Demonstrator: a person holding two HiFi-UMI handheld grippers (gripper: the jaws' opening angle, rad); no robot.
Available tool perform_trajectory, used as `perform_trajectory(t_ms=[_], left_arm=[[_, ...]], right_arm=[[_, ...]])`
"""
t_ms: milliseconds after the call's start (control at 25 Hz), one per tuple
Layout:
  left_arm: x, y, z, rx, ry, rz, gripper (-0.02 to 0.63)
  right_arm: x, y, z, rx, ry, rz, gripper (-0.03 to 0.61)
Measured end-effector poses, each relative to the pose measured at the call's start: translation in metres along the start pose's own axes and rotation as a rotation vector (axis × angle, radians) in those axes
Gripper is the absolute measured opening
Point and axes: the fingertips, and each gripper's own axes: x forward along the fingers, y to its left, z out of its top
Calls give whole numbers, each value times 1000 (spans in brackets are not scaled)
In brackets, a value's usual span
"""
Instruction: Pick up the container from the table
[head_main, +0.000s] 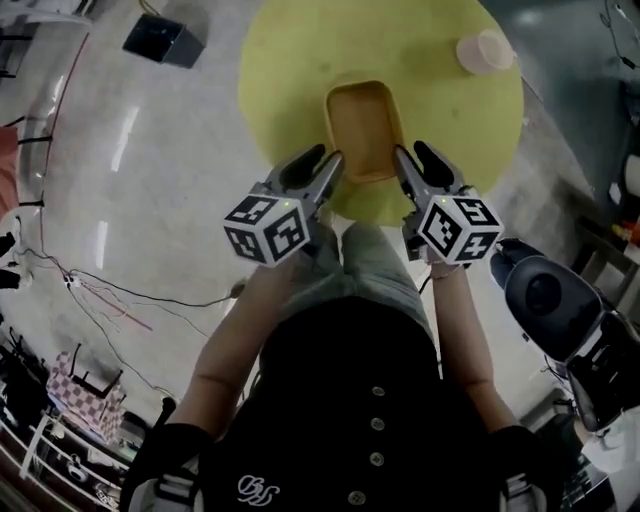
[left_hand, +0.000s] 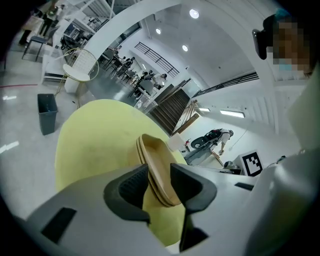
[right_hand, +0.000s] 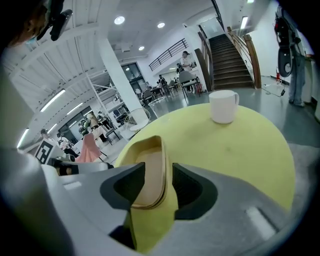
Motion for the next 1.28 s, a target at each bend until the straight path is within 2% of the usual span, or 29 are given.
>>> perform_trajectory(t_ms=[240,480,680,800,880,1080,1280], left_arm=[[13,7,-5,-46,29,-8,147],[27,15,-18,-44,71,-7,147],[41,22,-10,-49,108,-7,147],[38,16,-20,-39,108,-14,147],[36,12,-25,-36,108,-17,147],[40,11,-6,-26,71,-10,147],[26,0,-1,26,47,-27,147]], right_arm=[[13,-11,-9,16,74,-12,196],[27,-18,-29,47,119,8,198],[46,-19,-21,77,113,9,198],[42,-15,-35,94,129,39,191],[37,-13,-41,101,130,46,144],[40,-8,-26,72,122,74,141],[28,5,-22,52,87,84,141]])
